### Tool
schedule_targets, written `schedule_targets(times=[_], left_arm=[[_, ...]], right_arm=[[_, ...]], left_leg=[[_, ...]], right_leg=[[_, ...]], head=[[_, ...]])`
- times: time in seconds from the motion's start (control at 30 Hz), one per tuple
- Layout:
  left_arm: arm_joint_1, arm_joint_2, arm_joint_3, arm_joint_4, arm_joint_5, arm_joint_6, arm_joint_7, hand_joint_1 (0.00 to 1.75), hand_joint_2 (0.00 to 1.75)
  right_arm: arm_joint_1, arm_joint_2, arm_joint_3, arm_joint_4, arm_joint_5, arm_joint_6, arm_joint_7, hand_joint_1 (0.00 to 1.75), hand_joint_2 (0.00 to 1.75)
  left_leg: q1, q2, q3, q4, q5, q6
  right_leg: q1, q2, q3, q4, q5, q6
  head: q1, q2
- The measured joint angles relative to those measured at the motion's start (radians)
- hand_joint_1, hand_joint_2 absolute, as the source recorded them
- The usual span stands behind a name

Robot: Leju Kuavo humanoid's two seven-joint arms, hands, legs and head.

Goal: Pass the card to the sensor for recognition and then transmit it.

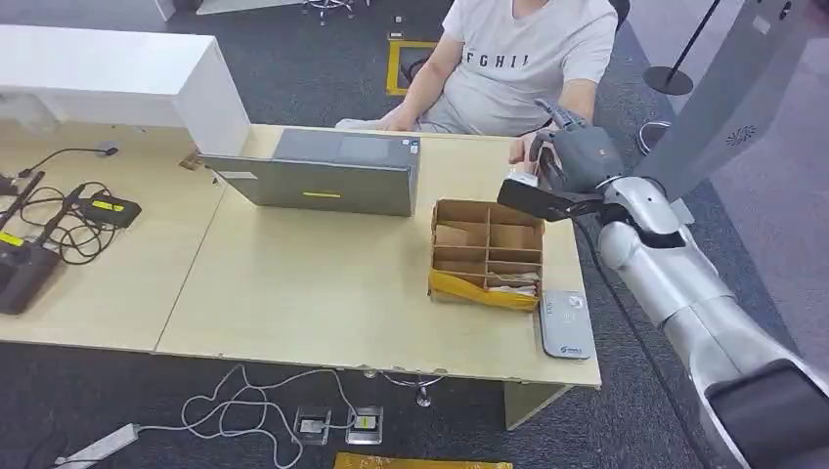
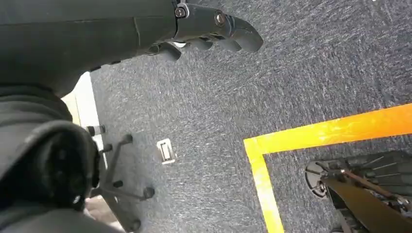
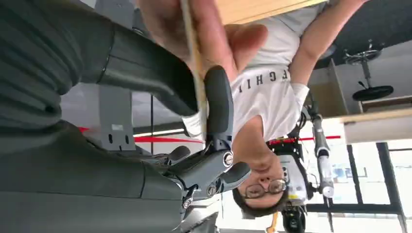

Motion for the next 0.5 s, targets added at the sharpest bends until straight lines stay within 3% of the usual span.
schedule_targets(times=[0.1, 0.13, 0.23, 0.27, 0.5], left_arm=[[0.0, 0.0, -0.007, 0.0, 0.003, -0.002, 0.002, 0.0, 0.0], [0.0, 0.0, -0.007, 0.0, 0.003, -0.003, 0.004, 0.0, 0.0], [0.0, 0.0, -0.011, 0.0, 0.008, -0.007, 0.008, 0.0, 0.0], [0.0, 0.0, -0.012, 0.0, 0.009, -0.008, 0.011, 0.0, 0.0], [0.001, 0.001, -0.013, 0.0, 0.03, -0.005, 0.018, 0.0, 0.0]], right_arm=[[0.001, 0.004, -0.001, 0.022, -0.004, -0.015, -0.002, 0.0, 1.75], [0.001, 0.007, -0.001, 0.028, -0.003, -0.019, -0.002, 0.0, 0.0], [0.006, 0.017, -0.001, 0.044, 0.008, -0.042, -0.001, 0.0, 0.0], [0.008, 0.02, -0.001, 0.049, 0.012, -0.052, 0.0, 0.0, 1.75], [0.034, 0.027, -0.022, 0.056, -0.041, -0.019, 0.019, 0.0, 1.75]], left_leg=[[0.0, 0.0, 0.0, 0.0, 0.0, 0.0], [0.0, 0.0, 0.0, 0.0, 0.0, 0.0], [0.0, 0.0, 0.0, 0.0, 0.0, 0.0], [0.0, 0.0, 0.0, 0.0, 0.0, 0.0], [0.0, 0.0, 0.001, 0.0, 0.0, 0.0]], right_leg=[[0.0, 0.0, 0.0, 0.0, 0.0, 0.0], [0.0, 0.0, 0.0, 0.0, 0.0, 0.0], [0.0, 0.0, 0.0, 0.0, 0.0, 0.0], [0.0, 0.0, 0.0, 0.0, 0.0, 0.0], [0.0, 0.0, 0.0, 0.0, 0.0, 0.0]], head=[[0.0, 0.0], [0.0, 0.0], [0.0, 0.0], [0.0, 0.0], [0.0, 0.0]])
